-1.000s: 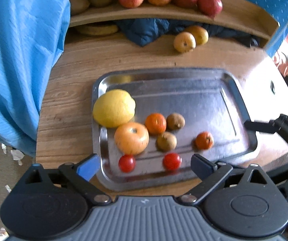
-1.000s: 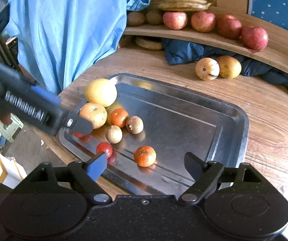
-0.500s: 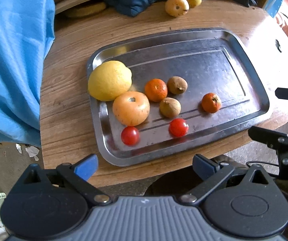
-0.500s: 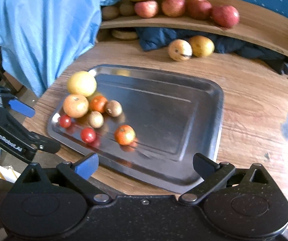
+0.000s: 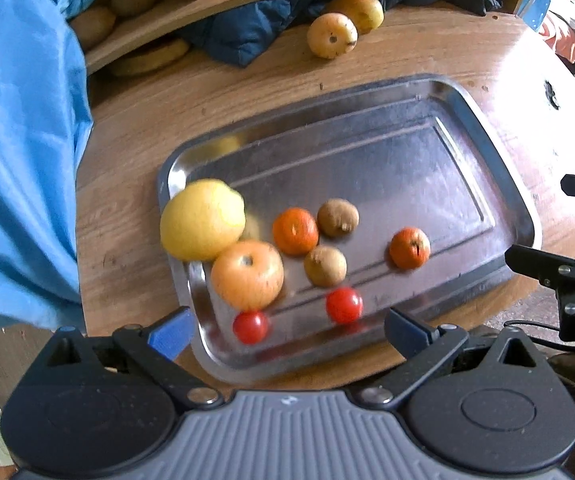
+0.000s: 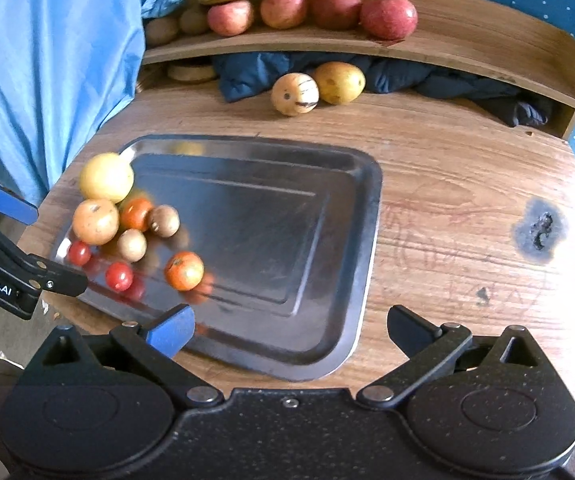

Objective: Organize fruits
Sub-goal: 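Move both open tools back toward the pepino and pear under the shelf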

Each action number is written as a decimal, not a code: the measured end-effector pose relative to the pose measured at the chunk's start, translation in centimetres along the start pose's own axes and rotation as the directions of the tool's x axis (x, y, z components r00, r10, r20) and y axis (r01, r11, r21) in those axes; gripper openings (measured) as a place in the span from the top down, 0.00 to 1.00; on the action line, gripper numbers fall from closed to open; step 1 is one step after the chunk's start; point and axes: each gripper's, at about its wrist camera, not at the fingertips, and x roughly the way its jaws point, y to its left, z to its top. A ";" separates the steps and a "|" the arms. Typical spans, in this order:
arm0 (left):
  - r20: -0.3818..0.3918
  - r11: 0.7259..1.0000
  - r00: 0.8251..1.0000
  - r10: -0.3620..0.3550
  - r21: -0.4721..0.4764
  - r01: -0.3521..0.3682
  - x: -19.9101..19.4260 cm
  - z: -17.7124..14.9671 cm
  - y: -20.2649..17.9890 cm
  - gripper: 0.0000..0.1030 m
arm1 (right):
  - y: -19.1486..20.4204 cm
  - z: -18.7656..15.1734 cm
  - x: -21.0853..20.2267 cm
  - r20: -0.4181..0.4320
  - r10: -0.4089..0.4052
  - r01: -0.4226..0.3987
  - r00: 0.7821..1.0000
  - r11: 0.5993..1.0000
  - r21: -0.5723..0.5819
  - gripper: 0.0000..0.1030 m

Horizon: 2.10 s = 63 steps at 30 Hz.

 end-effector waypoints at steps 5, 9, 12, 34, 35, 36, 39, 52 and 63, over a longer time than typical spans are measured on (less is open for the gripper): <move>0.003 1.000 1.000 -0.004 0.027 0.003 0.4 1.6 -0.4 0.01 | -1.1 0.7 0.5 0.005 -0.017 0.017 1.000 1.000 0.026 0.01; -0.002 0.999 1.000 -0.005 0.037 0.005 0.8 2.7 -0.6 0.01 | -1.8 1.1 1.0 0.000 -0.019 0.019 1.000 0.999 0.037 0.01; -0.002 0.999 1.000 -0.005 0.043 0.006 1.1 3.5 -0.8 0.01 | -2.3 1.4 1.3 -0.005 -0.021 0.021 1.000 0.999 0.047 0.01; 0.048 0.999 0.998 -0.028 0.029 0.027 2.2 9.5 -0.6 0.01 | -5.2 4.0 2.9 0.028 -0.109 0.103 0.994 0.983 0.150 0.01; 0.055 0.999 0.998 -0.030 0.026 0.028 2.2 9.9 -0.6 0.01 | -5.2 4.2 3.0 0.031 -0.112 0.106 0.993 0.983 0.153 0.01; 0.060 0.999 0.998 -0.031 0.026 0.030 2.2 10.2 -0.5 0.01 | -5.2 4.5 3.0 0.034 -0.116 0.109 0.993 0.982 0.156 0.01; 0.073 0.999 0.997 -0.036 0.027 0.034 2.4 11.1 -0.5 0.01 | -5.4 5.0 3.2 0.040 -0.126 0.118 0.991 0.979 0.166 0.01; 0.100 0.998 0.993 -0.059 0.011 0.058 4.0 13.6 0.5 0.01 | -5.8 7.0 4.5 0.043 -0.162 0.151 0.986 0.970 0.193 0.01; 0.143 0.996 0.986 -0.081 0.059 0.073 5.2 15.6 0.6 0.01 | -7.6 10.1 5.4 0.060 -0.235 0.218 0.970 0.952 0.216 0.01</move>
